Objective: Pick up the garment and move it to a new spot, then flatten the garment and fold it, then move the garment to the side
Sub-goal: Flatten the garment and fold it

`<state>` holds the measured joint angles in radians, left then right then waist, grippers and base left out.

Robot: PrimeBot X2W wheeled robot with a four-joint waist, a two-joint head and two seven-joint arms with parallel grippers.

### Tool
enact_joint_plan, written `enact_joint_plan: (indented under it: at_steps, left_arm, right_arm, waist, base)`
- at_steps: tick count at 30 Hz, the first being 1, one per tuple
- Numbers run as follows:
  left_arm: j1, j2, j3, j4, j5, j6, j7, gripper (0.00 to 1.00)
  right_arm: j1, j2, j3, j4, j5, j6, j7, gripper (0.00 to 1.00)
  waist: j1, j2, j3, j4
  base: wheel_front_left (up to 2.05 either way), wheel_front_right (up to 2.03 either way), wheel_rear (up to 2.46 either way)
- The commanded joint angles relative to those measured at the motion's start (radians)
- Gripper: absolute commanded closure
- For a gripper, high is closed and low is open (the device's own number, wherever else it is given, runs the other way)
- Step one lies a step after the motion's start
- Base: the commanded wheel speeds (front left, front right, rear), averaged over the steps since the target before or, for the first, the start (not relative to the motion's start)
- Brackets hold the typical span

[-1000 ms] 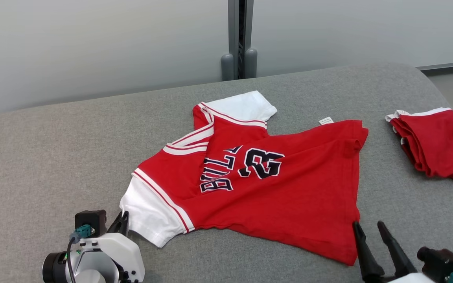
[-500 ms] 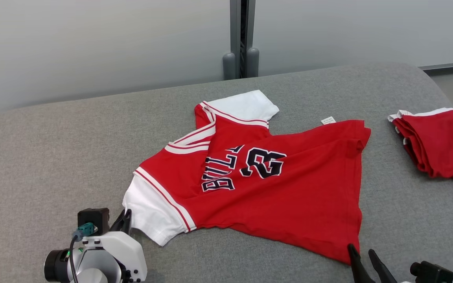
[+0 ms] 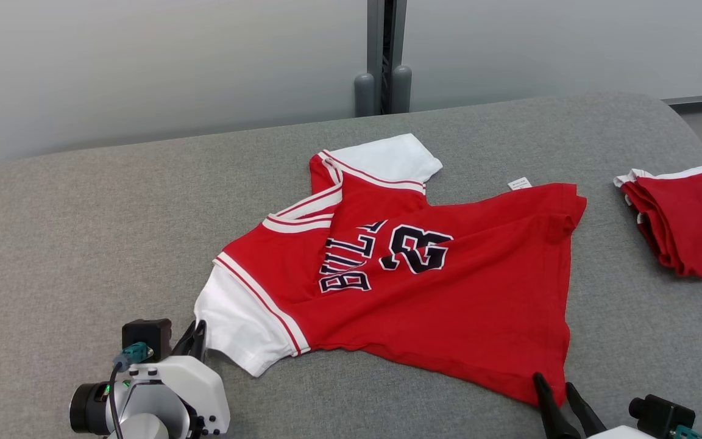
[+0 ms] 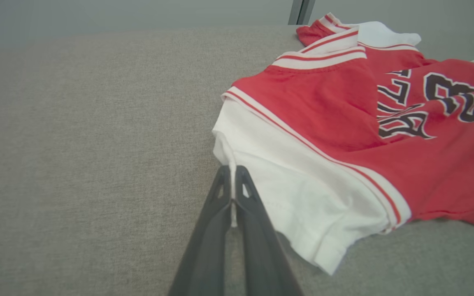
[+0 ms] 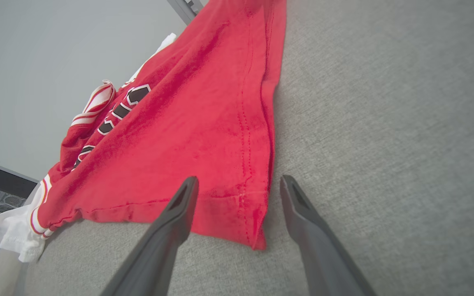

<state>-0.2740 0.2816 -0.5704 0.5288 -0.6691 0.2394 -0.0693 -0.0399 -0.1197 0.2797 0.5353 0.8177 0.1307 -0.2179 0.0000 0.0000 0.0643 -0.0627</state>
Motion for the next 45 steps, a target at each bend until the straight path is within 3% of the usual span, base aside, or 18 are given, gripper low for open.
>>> enact_joint_plan:
  at_steps: [1,2,3,4,5,18,23,27,30,39,45]
  left_arm:
    - [0.006,0.008,0.0,-0.003,-0.003,0.006,0.001,1.0]
    - [0.007,0.009,0.0,-0.004,-0.003,0.006,0.0,1.0]
    - [0.009,0.009,-0.001,-0.004,-0.005,0.006,-0.001,1.0]
    - [0.011,0.009,-0.001,-0.004,-0.006,0.007,-0.002,1.0]
    - [0.012,0.009,-0.001,-0.004,-0.007,0.007,-0.002,1.0]
    - [0.02,0.012,0.002,-0.006,-0.022,0.006,-0.011,1.0]
    - [0.036,-0.008,0.041,-0.06,-0.099,-0.034,0.006,1.0]
    - [0.046,-0.028,0.072,-0.167,-0.203,-0.111,0.056,1.0]
    - [0.024,-0.034,0.112,-0.263,-0.272,-0.13,0.093,1.0]
    - [-0.097,-0.048,0.225,-0.487,-0.374,-0.068,0.15,1.0]
    - [-0.232,-0.098,0.301,-0.569,-0.428,0.003,0.155,1.0]
  right_arm:
    - [-0.012,-0.01,0.01,0.004,0.01,0.0,-0.008,0.0]
    - [-0.013,-0.012,0.016,0.003,0.015,0.0,-0.01,0.18]
    - [-0.014,-0.016,0.021,0.004,0.019,0.0,-0.011,0.59]
    - [-0.014,-0.018,0.028,0.004,0.024,0.0,-0.011,0.91]
    - [-0.015,-0.021,0.033,0.005,0.03,0.0,-0.011,1.0]
    - [-0.032,-0.09,0.084,-0.1,-0.027,0.0,-0.042,1.0]
    - [-0.059,-0.152,0.055,-0.218,-0.108,0.0,-0.049,1.0]
    - [-0.103,-0.206,0.03,-0.322,-0.157,0.0,-0.036,1.0]
    - [-0.155,-0.244,0.009,-0.39,-0.191,0.0,-0.004,1.0]
    - [-0.353,-0.315,-0.048,-0.474,-0.229,0.0,0.111,1.0]
    - [-0.543,-0.349,-0.002,-0.461,-0.269,0.0,0.215,1.0]
  waist:
    - [0.0,0.0,0.001,0.001]
    - [0.0,0.0,0.001,0.002]
    - [0.0,0.0,0.0,0.002]
    - [0.0,0.0,-0.001,0.001]
    - [0.0,0.0,-0.001,0.001]
    - [0.0,0.0,-0.019,-0.005]
    - [0.0,0.0,-0.042,-0.009]
    - [0.0,0.0,-0.066,-0.01]
    - [0.0,0.0,-0.079,-0.01]
    - [0.0,0.0,-0.113,-0.003]
    - [0.0,0.0,-0.13,0.003]
  base:
    - [0.0,0.0,0.0]
    - [0.0,0.0,0.0]
    - [0.0,0.0,0.0]
    - [0.0,0.0,0.0]
    - [0.0,0.0,0.0]
    - [0.0,0.0,0.0]
    - [0.0,0.0,0.0]
    - [0.0,0.0,0.0]
    - [0.0,0.0,0.0]
    - [0.0,0.0,0.0]
    - [0.0,0.0,0.0]
